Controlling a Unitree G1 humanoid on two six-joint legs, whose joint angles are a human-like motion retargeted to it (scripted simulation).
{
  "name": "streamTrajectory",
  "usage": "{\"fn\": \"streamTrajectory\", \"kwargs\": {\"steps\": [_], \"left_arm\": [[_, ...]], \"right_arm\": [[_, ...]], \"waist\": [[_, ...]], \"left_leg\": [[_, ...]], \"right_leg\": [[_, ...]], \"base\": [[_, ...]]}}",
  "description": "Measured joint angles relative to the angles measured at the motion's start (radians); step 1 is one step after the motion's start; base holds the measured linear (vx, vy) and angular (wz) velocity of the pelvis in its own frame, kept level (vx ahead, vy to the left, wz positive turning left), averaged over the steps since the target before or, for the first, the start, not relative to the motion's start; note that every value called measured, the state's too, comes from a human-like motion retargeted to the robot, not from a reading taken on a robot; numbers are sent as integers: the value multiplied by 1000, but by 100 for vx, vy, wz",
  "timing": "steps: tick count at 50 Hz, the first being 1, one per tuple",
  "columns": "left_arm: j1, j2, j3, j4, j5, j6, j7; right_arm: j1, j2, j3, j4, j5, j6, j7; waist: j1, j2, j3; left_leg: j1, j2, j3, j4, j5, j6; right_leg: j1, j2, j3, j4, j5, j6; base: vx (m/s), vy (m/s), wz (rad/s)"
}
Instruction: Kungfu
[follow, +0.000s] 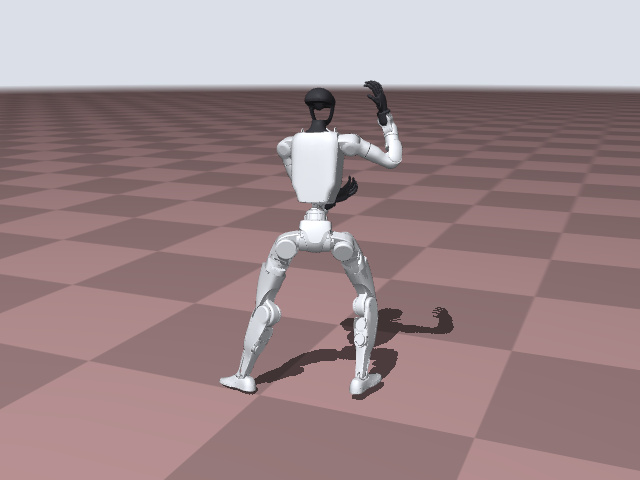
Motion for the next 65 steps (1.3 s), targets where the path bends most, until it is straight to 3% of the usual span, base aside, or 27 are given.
{"fn": "streamTrajectory", "kwargs": {"steps": [9,15,22,29,35,38,42,45,53,58,60,65], "left_arm": [[59,49,-4,-41,-6,-84,130],[103,89,40,-33,74,-117,180],[179,217,101,39,395,-211,255],[310,363,207,218,873,-301,444],[455,454,308,397,1218,-179,589],[542,475,338,439,1336,-113,596],[652,494,333,469,1460,-95,633],[724,497,332,497,1562,-88,664],[912,462,350,645,1811,61,601],[1031,358,364,731,1836,149,469],[1047,314,355,778,1841,157,419],[999,223,300,874,1961,122,255]], "right_arm": [[107,-66,-74,7,-49,24,-48],[234,-74,-165,-4,-98,26,-52],[431,-37,-233,65,-123,48,-5],[591,125,-135,303,-68,38,180],[619,377,11,668,245,119,636],[622,500,51,858,213,168,704],[616,648,113,1024,144,160,685],[575,757,204,1072,193,208,695],[142,870,348,952,403,339,710],[-205,885,373,731,703,450,778],[-321,876,379,683,781,475,832],[-477,869,386,667,748,488,860]], "waist": [[9,35,27],[32,36,44],[106,28,44],[202,33,50],[317,30,34],[393,23,28],[508,7,19],[599,-12,21],[859,-85,76],[944,-129,92],[955,-140,96],[936,-177,103]], "left_leg": [[22,1,-65,20,-42,-65],[16,-5,-86,36,-56,-63],[3,-20,-94,55,-79,-54],[-83,-20,-195,155,-131,-30],[-193,-40,-296,260,-182,-24],[-250,-62,-337,303,-199,-31],[-348,-107,-412,370,-220,-22],[-400,-132,-446,410,-228,-28],[-459,-175,-540,505,-288,-62],[-490,-173,-541,555,-326,-66],[-503,-170,-545,574,-334,-63],[-524,-163,-538,607,-344,-42]], "right_leg": [[40,17,33,-18,29,17],[112,16,17,-101,88,28],[205,3,-35,-208,162,42],[315,18,-92,-338,248,49],[398,29,-149,-428,297,53],[439,29,-183,-458,314,70],[499,43,-240,-494,332,87],[553,68,-282,-514,340,89],[665,118,-347,-557,368,92],[659,106,-354,-551,380,102],[660,105,-358,-554,391,104],[656,92,-366,-566,428,107]], "base": [[4,13,5],[5,20,30],[11,21,29],[13,34,57],[12,37,92],[7,33,121],[6,29,154],[2,13,164],[4,0,90],[12,-1,11],[14,-2,2],[10,-7,-4]]}}
